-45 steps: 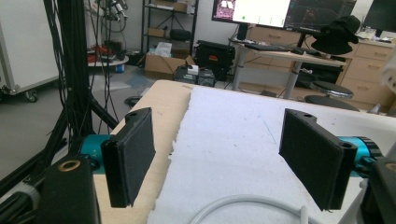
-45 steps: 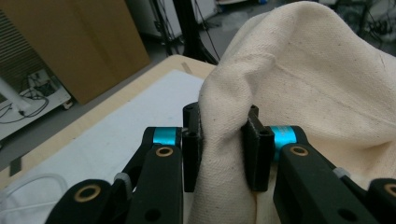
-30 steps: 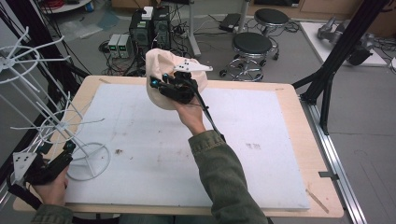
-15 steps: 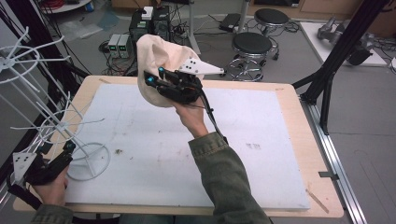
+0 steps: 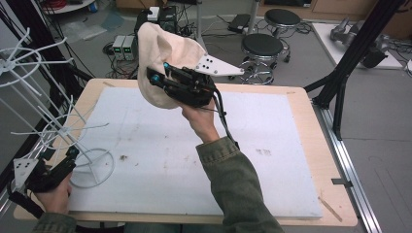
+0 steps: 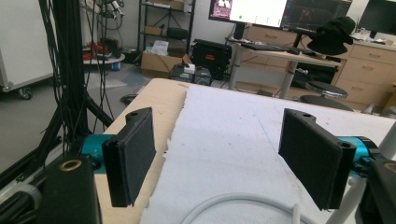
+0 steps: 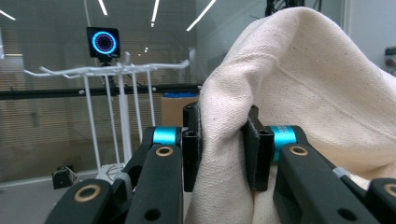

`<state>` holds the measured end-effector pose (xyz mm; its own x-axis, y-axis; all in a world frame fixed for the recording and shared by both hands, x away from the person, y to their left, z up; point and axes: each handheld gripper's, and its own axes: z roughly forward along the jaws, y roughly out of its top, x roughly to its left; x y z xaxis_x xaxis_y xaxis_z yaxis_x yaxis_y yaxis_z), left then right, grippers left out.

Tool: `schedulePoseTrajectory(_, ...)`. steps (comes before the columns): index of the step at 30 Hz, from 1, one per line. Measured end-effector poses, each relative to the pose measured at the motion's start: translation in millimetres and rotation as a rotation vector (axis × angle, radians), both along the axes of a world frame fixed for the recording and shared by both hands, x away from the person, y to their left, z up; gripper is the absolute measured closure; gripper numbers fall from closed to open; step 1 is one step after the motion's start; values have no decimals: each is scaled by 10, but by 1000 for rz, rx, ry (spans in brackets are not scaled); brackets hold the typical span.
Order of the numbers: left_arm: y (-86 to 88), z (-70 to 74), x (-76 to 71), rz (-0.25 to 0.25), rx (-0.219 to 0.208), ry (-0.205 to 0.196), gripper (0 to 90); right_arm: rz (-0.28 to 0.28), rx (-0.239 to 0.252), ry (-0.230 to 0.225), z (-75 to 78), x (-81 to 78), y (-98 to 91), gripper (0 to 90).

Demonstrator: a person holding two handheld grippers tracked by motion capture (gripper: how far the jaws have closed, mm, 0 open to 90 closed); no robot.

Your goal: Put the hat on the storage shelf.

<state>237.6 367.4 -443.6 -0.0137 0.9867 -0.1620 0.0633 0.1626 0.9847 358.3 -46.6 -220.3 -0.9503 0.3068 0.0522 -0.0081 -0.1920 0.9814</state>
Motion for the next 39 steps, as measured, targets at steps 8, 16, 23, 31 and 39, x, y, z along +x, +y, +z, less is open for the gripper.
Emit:
schedulePoseTrajectory(8, 6, -5, -2, -1, -10, 3, 269, 46, 18, -71, 229, -83, 100, 726)
schedulePoseTrajectory(16, 4, -6, -5, -3, -11, 3, 269, 135, 45, -160, 409, -194, 229, 726)
schedulePoseTrajectory(23, 8, -7, -10, 1, -16, 2, 269, 202, 53, -189, 536, -291, 325, 727)
schedulePoseTrajectory(31, 10, -6, -11, 4, -16, 0, 268, 295, 60, -233, 612, -413, 457, 726)
schedulePoseTrajectory(39, 6, -7, -8, 4, -16, 0, 264, 379, 51, -285, 688, -602, 603, 725)
